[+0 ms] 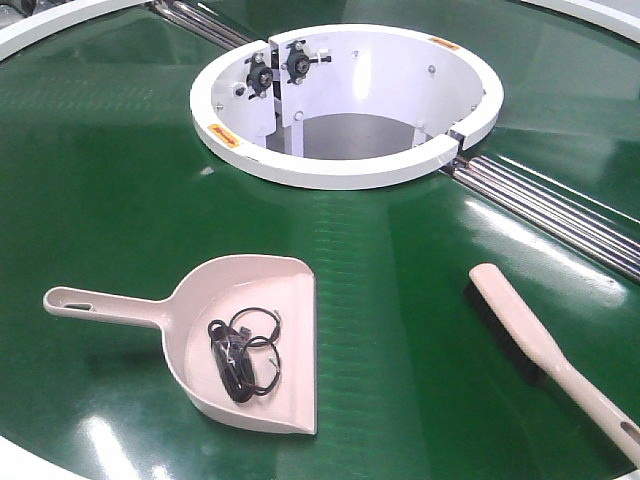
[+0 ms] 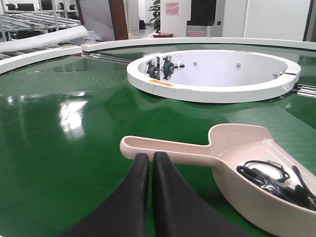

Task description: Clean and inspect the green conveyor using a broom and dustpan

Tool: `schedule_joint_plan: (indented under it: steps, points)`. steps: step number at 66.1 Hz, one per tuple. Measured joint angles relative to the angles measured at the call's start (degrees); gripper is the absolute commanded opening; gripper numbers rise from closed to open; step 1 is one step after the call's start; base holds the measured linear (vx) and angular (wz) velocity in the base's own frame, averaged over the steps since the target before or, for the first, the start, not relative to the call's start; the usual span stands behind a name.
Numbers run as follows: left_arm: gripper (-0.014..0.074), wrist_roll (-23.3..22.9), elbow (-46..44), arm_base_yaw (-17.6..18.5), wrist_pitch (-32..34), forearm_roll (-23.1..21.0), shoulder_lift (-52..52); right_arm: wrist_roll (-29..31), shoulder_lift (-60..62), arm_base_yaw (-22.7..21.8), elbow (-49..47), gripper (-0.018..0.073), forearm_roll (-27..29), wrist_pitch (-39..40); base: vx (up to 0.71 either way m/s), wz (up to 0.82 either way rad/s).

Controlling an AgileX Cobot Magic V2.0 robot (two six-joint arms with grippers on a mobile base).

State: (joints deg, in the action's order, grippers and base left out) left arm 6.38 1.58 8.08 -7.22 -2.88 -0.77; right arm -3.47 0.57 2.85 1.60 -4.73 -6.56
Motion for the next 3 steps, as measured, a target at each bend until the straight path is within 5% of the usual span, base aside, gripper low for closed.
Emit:
schedule_joint_plan:
  steps: [3]
  points:
    - [-0.0006, 0.0, 0.0, 0.0, 0.0, 0.0, 0.0, 0.0, 0.0, 0.0, 0.0, -0.001, 0.0, 0.0, 0.0, 0.0]
